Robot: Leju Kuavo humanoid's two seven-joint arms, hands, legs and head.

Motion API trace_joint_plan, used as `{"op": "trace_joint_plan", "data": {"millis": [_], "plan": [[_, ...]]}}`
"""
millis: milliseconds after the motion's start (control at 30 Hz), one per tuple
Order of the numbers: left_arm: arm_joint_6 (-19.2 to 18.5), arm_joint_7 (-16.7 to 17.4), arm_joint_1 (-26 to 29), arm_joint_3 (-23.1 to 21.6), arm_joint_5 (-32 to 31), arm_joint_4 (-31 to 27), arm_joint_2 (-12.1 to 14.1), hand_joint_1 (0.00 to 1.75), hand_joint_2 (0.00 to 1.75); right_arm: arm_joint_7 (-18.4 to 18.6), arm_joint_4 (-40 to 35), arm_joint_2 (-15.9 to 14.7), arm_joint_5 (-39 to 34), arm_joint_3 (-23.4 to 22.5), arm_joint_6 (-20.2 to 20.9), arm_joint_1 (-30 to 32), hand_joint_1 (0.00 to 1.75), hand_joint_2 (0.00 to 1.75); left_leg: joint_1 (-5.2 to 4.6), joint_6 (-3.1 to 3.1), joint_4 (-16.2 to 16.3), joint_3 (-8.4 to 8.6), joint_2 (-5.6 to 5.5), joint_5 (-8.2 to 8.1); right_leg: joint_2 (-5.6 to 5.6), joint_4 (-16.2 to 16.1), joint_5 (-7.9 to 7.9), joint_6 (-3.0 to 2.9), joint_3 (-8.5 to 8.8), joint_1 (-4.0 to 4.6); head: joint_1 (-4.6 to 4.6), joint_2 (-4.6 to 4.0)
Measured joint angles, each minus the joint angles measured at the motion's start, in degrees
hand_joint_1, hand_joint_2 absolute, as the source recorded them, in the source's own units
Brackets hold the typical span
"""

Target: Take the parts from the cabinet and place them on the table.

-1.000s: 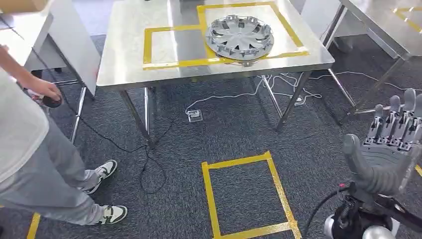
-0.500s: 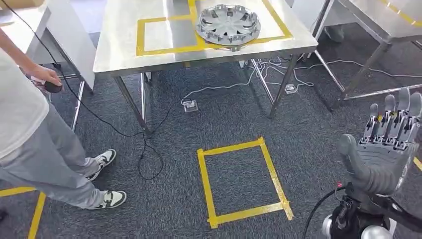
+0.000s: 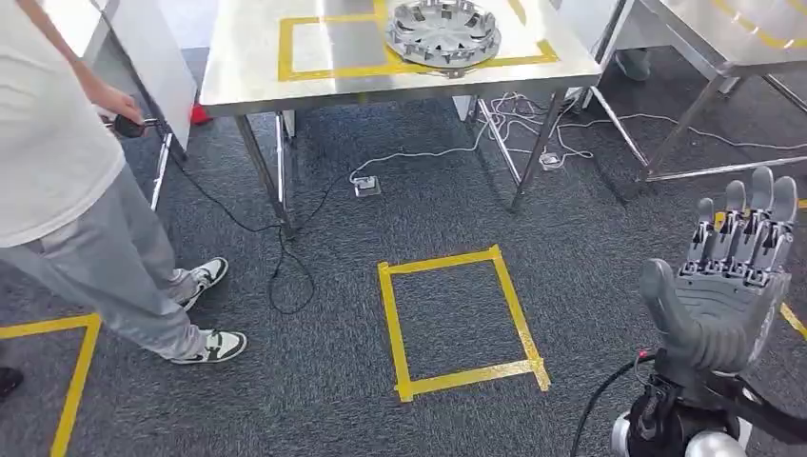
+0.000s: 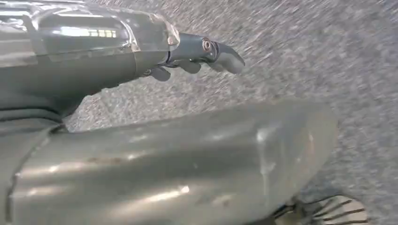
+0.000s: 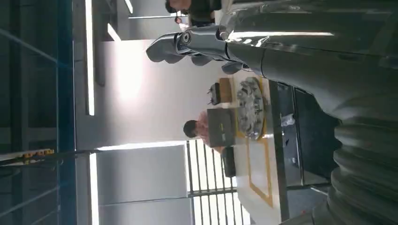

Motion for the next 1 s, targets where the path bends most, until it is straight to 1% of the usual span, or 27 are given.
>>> {"op": "trace_joint_plan", "data": {"millis": [33, 67, 100, 133, 167, 200, 233, 300, 333, 367, 400, 433, 467, 500, 533, 567, 600, 633, 667, 700, 733, 767, 800, 900, 933, 967, 1000], "plan": [[0.00, -0.02, -0.02, 0.00, 0.00, 0.00, -0.06, 0.00, 0.00, 0.00, 0.00, -0.02, 0.02, 0.13, -0.02, -0.01, 0.00, 0.00, -0.15, 0.12, 0.04, -0.83, 0.01, 0.76, 0.04, 4.28, -3.78, 0.16, -0.53, 0.00, 0.19, 0.00], [0.00, -0.02, -0.02, 0.00, 0.00, 0.00, -0.11, 0.00, 0.00, 0.00, 0.02, -0.07, 0.00, 0.24, -0.04, 0.01, 0.00, 0.00, -0.31, 0.23, 0.07, -1.64, 0.02, 1.47, 0.10, 8.40, -6.21, 0.27, -0.83, 0.01, 0.28, 0.00], [0.00, -0.02, -0.01, 0.00, 0.00, 0.00, -0.11, 0.00, 0.00, 0.00, 0.02, -0.09, 0.00, 0.35, -0.04, 0.02, 0.00, 0.00, -0.44, 0.27, 0.14, -2.49, 0.02, 2.13, 0.12, 11.87, -6.78, 0.30, -0.91, 0.01, 0.37, 0.00], [0.00, -0.09, -0.01, 0.00, 0.04, 0.00, -0.11, 0.00, 0.00, 0.26, 0.02, -0.07, 0.24, 0.44, -0.24, 0.00, 0.00, 0.00, -0.58, 0.27, 0.29, -3.66, 0.07, 2.85, 0.13, 14.08, -4.84, 0.22, -0.69, 0.01, 0.46, 0.00], [0.00, -0.50, 0.02, 0.00, 0.33, 0.00, -0.11, 0.00, 0.00, 2.06, 0.04, -0.18, 1.25, 0.50, -1.12, -0.21, 0.00, 1.75, -0.69, 0.20, 0.56, -4.99, 0.16, 3.61, 0.13, 14.10, -1.28, 0.06, 0.14, 0.06, 0.50, 0.00], [0.00, -0.89, 0.05, 0.00, 0.48, 0.00, -0.13, 0.00, 0.00, 3.95, 0.17, -0.48, 2.59, 0.55, -1.91, -0.70, 0.00, 1.75, -0.79, 0.09, 0.84, -6.10, 0.29, 4.21, 0.17, 12.13, 1.37, -0.22, 1.80, 0.13, 0.59, 0.00], [0.00, -1.11, 0.05, 0.00, 0.52, 0.00, -0.15, 0.00, 0.00, 5.77, 0.35, -0.87, 4.07, 0.55, -2.53, -1.21, 0.00, 1.75, -0.87, -0.02, 1.10, -6.98, 0.38, 4.74, 0.24, 8.19, 2.30, -0.62, 4.63, 0.26, 0.65, 0.00], [-0.02, -1.49, 0.05, 0.02, 0.59, 0.00, -0.42, 0.00, 0.00, 8.49, 0.46, -1.64, 7.37, 0.77, -3.41, -2.14, 0.00, 1.75, -1.25, -0.32, 1.51, -7.68, 0.58, 5.30, 0.22, -3.60, -0.96, -1.57, 13.09, 0.76, 0.94, 0.00], [-0.02, -1.60, 0.02, 0.02, 0.61, -0.02, -0.48, 0.00, 0.00, 9.16, 0.55, -1.99, 8.74, 0.87, -3.56, -2.70, 0.00, 1.75, -1.26, -0.60, 1.64, -7.86, 0.82, 5.90, 0.21, -6.63, -2.46, -1.88, 14.52, 0.72, 0.78, 0.00], [-0.07, -1.64, -0.01, 0.02, 0.63, -0.02, -0.48, 0.00, 0.00, 9.66, 0.68, -2.14, 9.31, 0.98, -3.61, -2.97, 0.00, 1.75, -1.12, -0.84, 1.64, -8.18, 1.01, 6.31, 0.23, -6.70, -2.43, -1.93, 14.27, 0.91, 0.59, 0.02], [-0.09, -1.66, 0.03, 0.02, 0.68, 0.00, -0.50, 0.00, 0.00, 9.90, 0.79, -2.36, 9.66, 1.07, -3.61, -3.08, 0.00, 1.75, -1.13, -1.07, 1.66, -8.45, 1.13, 6.71, 0.21, -7.01, -2.39, -2.00, 14.08, 0.96, 0.74, 0.02], [-0.09, -1.68, 0.12, 0.02, 0.70, 0.00, -0.50, 0.00, 0.00, 10.12, 0.94, -2.47, 9.84, 1.25, -3.61, -3.10, 0.00, 1.75, -1.55, -1.34, 1.88, -8.84, 1.21, 6.92, 0.03, -7.90, -1.92, -2.28, 13.73, 0.43, 0.76, 0.00], [-0.09, -1.70, 0.15, 0.02, 0.74, 0.00, -0.50, 0.00, 0.00, 10.30, 1.03, -2.53, 9.90, 1.38, -3.61, -3.13, 0.00, 1.75, -1.24, -1.87, 2.86, -9.59, 0.87, 5.10, -0.12, -7.94, -1.36, -2.60, 13.36, 0.29, 0.33, 0.00], [-0.09, -1.73, 0.14, 0.02, 0.74, 0.00, -0.50, 0.00, 0.00, 10.32, 1.05, -2.56, 9.99, 1.49, -3.61, -3.15, 0.00, 1.75, -0.91, -2.20, 5.46, -10.54, 0.56, 2.37, -0.11, -7.90, -1.02, -2.91, 12.87, 0.31, -0.25, 0.00], [-0.09, -1.70, 0.15, 0.02, 0.77, 0.00, -0.46, 0.00, 0.00, 10.32, 1.18, -2.64, 10.08, 1.62, -3.61, -3.16, 0.00, 1.75, -0.48, -2.61, 9.73, -12.01, 0.34, -0.80, -0.13, -7.75, -0.68, -2.98, 12.33, 0.38, -0.57, 0.00], [-0.11, -1.71, 0.19, 0.02, 0.77, 0.00, -0.44, 0.00, 0.00, 10.34, 1.31, -2.64, 10.16, 1.70, -3.61, -3.16, 0.00, 1.75, -0.23, -2.93, 14.53, -13.61, 0.23, -3.32, -0.18, -7.62, -0.36, -2.98, 11.80, 0.45, -0.61, 0.00], [-0.11, -1.70, 0.24, 0.02, 0.77, 0.00, -0.46, 0.00, 0.00, 10.36, 1.44, -2.62, 10.21, 1.81, -3.61, -3.15, 0.00, 1.75, -0.02, -3.20, 18.37, -14.78, 0.22, -4.39, -0.22, -7.45, -0.06, -2.93, 11.25, 0.49, -0.68, 0.00], [-0.15, -1.73, 0.29, 0.02, 0.77, 0.00, -0.48, 0.00, 0.00, 10.43, 1.49, -2.64, 10.21, 1.92, -3.63, -3.17, 0.00, 1.75, 0.12, -3.40, 19.77, -14.87, 0.22, -3.84, -0.30, -7.18, 0.15, -2.86, 10.73, 0.48, -0.70, 0.00], [-0.15, -1.70, 0.31, 0.02, 0.77, 0.00, -0.48, 0.00, 0.00, 10.43, 1.49, -2.64, 10.23, 2.01, -3.63, -3.17, 0.00, 1.75, 0.21, -3.44, 18.44, -13.59, 0.24, -2.26, -0.33, -6.84, 0.27, -2.78, 10.23, 0.48, -0.79, 0.00], [-0.15, -1.71, 0.30, 0.02, 0.77, 0.00, -0.48, 0.00, 0.00, 10.43, 1.49, -2.64, 10.25, 2.12, -3.63, -3.17, 0.00, 1.75, 0.22, -3.38, 14.56, -10.93, 0.26, -0.29, -0.34, -6.47, 0.34, -2.68, 9.86, 0.46, -0.81, 0.00], [-0.13, -1.73, 0.28, 0.02, 0.77, 0.00, -0.46, 0.00, 0.00, 10.78, 1.49, -2.64, 10.82, 2.19, -3.63, -3.18, 0.00, 1.75, 0.22, -3.18, 8.99, -7.37, 0.27, 1.71, -0.35, -6.10, 0.32, -2.64, 9.66, 0.46, -0.83, 0.00], [-0.13, -1.70, 0.27, 0.02, 0.79, 0.00, -0.44, 0.00, 0.00, 11.45, 1.49, -2.64, 12.21, 2.19, -3.63, -3.18, 0.00, 1.75, 0.15, -2.76, 4.32, -4.46, 0.25, 2.58, -0.38, -5.82, 0.30, -2.57, 9.58, 0.47, -0.88, 0.02], [-0.13, -1.72, 0.24, 0.02, 0.83, 0.00, -0.37, 0.00, 0.00, 12.19, 1.49, -2.60, 14.07, 2.19, -3.65, -3.17, 0.00, 0.00, -0.02, -2.19, 2.30, -2.84, 0.24, 1.40, -0.44, -5.64, 0.38, -2.26, 9.22, 0.67, -0.83, 0.00], [-0.09, -1.79, 0.27, 0.02, 0.94, 0.00, -0.33, 0.00, 0.00, 14.16, 1.44, -2.56, 18.53, 2.10, -3.67, -3.33, 0.00, 0.00, -0.14, -1.74, 1.89, -3.67, 0.32, 1.75, -0.44, -5.61, 1.01, -1.29, 8.88, 0.58, -0.81, 0.02], [-0.09, -1.92, 0.27, 0.02, 0.94, 0.00, -0.35, 0.00, 0.00, 14.38, 1.38, -2.54, 18.86, 1.95, -3.67, -3.38, 0.00, 0.00, 0.16, -1.13, 1.33, -3.74, 0.35, 2.21, -0.37, -5.68, 1.15, -0.92, 8.89, 0.79, -0.87, 0.00], [-0.09, -1.99, 0.22, 0.02, 0.94, 0.00, -0.39, 0.00, 0.00, 14.38, 1.38, -2.49, 18.82, 1.92, -3.69, -3.33, 0.00, 0.00, 0.49, -0.70, 0.92, -3.67, 0.46, 2.67, -0.11, -5.07, 0.19, -0.75, 8.58, 0.64, -0.88, 0.00], [-0.07, -2.03, 0.21, 0.02, 0.96, 0.00, -0.39, 0.00, 0.00, 14.47, 1.38, -2.43, 19.10, 1.92, -3.74, -3.39, 0.00, 0.00, 0.51, -0.42, 0.85, -3.96, 0.42, 2.89, 0.12, -2.70, -1.90, -0.40, 7.54, 0.61, -0.27, 0.00]]}}
